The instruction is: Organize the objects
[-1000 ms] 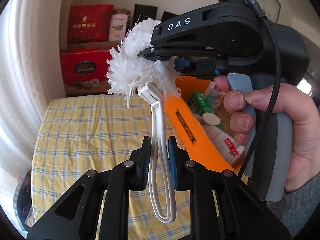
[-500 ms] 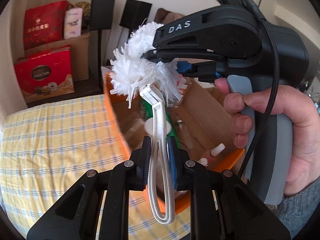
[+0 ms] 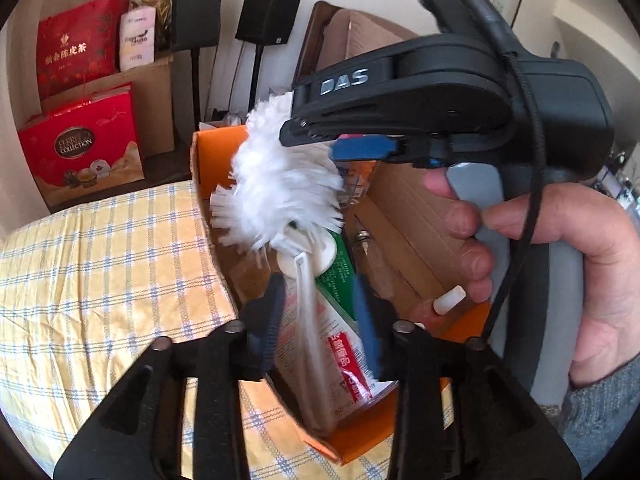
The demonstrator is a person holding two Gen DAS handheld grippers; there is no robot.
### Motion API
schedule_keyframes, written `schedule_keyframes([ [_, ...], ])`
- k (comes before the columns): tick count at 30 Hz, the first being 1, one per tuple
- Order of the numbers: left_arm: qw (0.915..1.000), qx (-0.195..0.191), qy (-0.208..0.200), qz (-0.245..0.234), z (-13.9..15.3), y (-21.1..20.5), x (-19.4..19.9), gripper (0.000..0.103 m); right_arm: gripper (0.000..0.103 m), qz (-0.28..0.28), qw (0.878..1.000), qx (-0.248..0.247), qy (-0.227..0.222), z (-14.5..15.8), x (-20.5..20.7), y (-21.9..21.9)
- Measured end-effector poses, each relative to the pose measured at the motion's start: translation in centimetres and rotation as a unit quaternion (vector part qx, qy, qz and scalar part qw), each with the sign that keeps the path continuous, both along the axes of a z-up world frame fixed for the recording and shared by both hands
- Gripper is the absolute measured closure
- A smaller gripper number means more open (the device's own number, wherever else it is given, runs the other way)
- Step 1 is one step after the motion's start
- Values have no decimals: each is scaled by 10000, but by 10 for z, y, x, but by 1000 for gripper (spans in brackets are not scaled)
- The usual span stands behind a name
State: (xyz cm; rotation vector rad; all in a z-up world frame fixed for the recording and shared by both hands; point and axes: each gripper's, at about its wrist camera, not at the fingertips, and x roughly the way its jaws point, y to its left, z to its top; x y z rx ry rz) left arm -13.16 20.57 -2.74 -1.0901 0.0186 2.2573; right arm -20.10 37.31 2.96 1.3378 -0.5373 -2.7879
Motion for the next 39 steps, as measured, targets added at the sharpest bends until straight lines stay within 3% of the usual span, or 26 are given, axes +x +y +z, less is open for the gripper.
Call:
schedule_keyframes([
  [1, 10000, 5, 30, 16, 2, -3, 1, 61, 45, -18, 10000, 28, 56, 3, 5, 0],
  [7, 9996, 56, 202, 185, 18, -29, 9, 43, 40, 19, 9995, 104, 302, 20, 30, 2],
  [11, 9989, 66, 330, 337, 27, -52, 17, 25, 32, 88, 9984, 176, 532, 31, 55, -2],
  [17, 9967, 67, 549, 586, 39, -84, 36, 10, 22, 141, 9959, 454, 773, 33, 100, -20],
  [30, 9946, 32, 606, 846, 46, -115, 61, 9, 16, 39, 9866, 1237, 1061, 21, 160, -61],
  [32, 9942, 46, 612, 888, 47, -117, 64, 1, 14, 26, 9844, 1372, 1105, 20, 166, -65],
  [39, 9920, 7, 600, 1111, 48, -128, 73, 0, 1, -38, 9781, 1710, 1183, 13, 190, -78],
])
